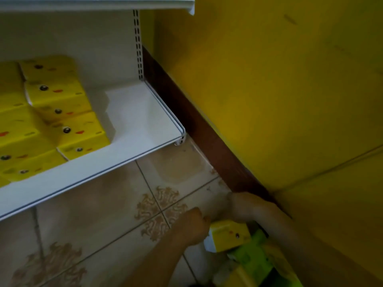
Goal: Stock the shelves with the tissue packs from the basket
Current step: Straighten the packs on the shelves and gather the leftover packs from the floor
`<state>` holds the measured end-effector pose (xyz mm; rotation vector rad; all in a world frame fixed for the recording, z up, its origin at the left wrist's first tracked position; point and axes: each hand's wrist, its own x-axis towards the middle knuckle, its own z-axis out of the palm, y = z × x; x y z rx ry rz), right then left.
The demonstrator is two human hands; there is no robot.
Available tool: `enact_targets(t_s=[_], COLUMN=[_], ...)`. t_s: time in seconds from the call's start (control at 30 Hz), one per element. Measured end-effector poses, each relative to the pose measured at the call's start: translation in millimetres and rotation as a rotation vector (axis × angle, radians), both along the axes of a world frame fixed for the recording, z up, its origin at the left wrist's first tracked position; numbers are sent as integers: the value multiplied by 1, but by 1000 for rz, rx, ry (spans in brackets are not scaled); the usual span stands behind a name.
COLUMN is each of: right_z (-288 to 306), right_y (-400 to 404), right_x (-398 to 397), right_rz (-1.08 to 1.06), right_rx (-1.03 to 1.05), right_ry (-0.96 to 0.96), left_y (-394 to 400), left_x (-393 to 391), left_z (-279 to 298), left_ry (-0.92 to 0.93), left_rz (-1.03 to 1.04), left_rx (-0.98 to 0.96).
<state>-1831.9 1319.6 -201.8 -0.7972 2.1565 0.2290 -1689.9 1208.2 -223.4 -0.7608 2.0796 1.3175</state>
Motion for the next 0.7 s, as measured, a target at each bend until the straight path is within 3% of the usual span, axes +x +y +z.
enact_targets(t_s=[0.1,0.2,0.3,0.4,0.47,0.53,0.7], right_z=[-17,-19,-8,-2,8,21,44], right_y=[21,24,15,3,-10,-27,-65], right_x=[8,7,2,-3,-2,1,11], right_rz=[-20,-198,-332,-388,-451,-530,-485], right_rx=[78,-58,-275,-556,-733,-890,-1179], right_ry=[-147,-232,-221,-97,-75,-140,-223], left_y=[25,37,34,20,1,-20,-71], left_x=[-2,-5,-8,-5,-2,2,14], left_z=[-16,-22,-24,-18,-13,-4,25], left_ry=[-122,-189,-170,9,185,318,415], left_rz=[191,444,766,1024,1109,1173,1080], left_rx=[210,370,374,264,193,280,413])
